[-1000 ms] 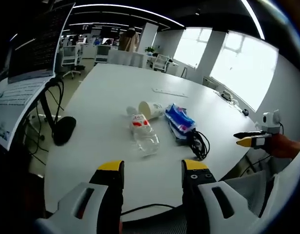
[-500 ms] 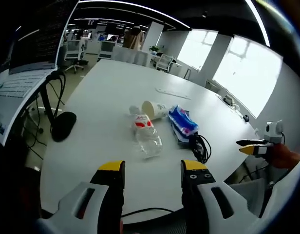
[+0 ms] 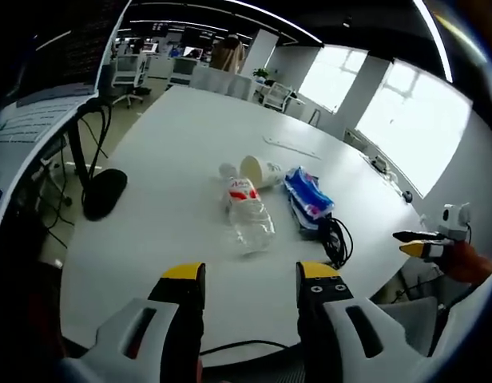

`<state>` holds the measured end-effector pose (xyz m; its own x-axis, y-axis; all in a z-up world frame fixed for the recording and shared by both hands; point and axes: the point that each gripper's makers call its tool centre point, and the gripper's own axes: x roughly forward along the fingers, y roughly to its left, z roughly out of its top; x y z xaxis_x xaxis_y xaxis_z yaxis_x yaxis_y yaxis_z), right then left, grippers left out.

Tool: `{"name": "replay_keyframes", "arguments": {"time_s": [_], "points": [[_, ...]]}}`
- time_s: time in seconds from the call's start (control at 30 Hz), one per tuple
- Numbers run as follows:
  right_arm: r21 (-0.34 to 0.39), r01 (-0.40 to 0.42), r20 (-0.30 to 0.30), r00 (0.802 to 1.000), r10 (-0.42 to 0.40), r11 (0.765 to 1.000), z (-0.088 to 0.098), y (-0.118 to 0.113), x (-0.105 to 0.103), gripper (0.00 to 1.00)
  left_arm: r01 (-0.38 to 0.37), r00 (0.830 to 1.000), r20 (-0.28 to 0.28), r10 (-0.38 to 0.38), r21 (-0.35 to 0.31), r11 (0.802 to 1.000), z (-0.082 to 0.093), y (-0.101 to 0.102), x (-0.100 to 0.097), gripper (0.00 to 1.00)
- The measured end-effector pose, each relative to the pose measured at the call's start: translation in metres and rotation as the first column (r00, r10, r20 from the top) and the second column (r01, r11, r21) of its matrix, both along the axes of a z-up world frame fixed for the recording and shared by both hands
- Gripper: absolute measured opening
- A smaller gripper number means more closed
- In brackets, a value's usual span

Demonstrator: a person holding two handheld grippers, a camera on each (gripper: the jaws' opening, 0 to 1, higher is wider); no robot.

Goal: Arrange the tabletop items into an orderly group along one side of the table until the central work area is clear of visible clutter.

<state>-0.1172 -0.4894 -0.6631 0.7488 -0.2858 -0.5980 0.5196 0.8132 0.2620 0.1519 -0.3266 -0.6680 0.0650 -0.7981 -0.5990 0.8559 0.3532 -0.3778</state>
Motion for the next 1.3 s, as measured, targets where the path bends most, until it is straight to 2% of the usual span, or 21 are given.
{"name": "replay_keyframes", "arguments": {"time_s": [0.57, 0.77, 0.87, 1.03, 1.13, 1.3], "points": [[0.012, -0.002, 0.003, 1.0, 0.002, 1.0, -0.001, 0.0, 0.001, 0.65, 0.011, 1.0, -0.002, -0.011, -0.008, 1.0, 0.005, -0.016, 0.001, 0.45], [0.013, -0.005, 0.002, 1.0, 0.005, 1.0, -0.001, 0.0, 0.002, 0.65, 0.012, 1.0, -0.013, -0.012, 0.014, 1.0, -0.001, -0.021, 0.002, 0.44], [0.014, -0.007, 0.001, 1.0, 0.007, 1.0, -0.002, 0.001, 0.004, 0.64, -0.013, 0.999, -0.04, 0.015, 0.043, 0.999, -0.008, -0.023, 0.007, 0.44], [0.019, -0.007, 0.004, 1.0, 0.007, 1.0, -0.004, 0.002, 0.009, 0.64, -0.049, 0.996, -0.078, 0.052, 0.046, 0.998, -0.012, -0.031, 0.012, 0.44], [0.02, -0.014, 0.007, 1.0, 0.014, 1.0, -0.004, 0.005, 0.012, 0.64, -0.058, 0.995, -0.083, 0.062, 0.056, 0.997, -0.015, -0.038, 0.015, 0.43], [0.019, -0.02, 0.011, 1.0, 0.019, 1.0, -0.004, 0.005, 0.014, 0.64, -0.102, 0.987, -0.115, 0.115, 0.116, 0.988, -0.026, -0.049, 0.02, 0.43]]}}
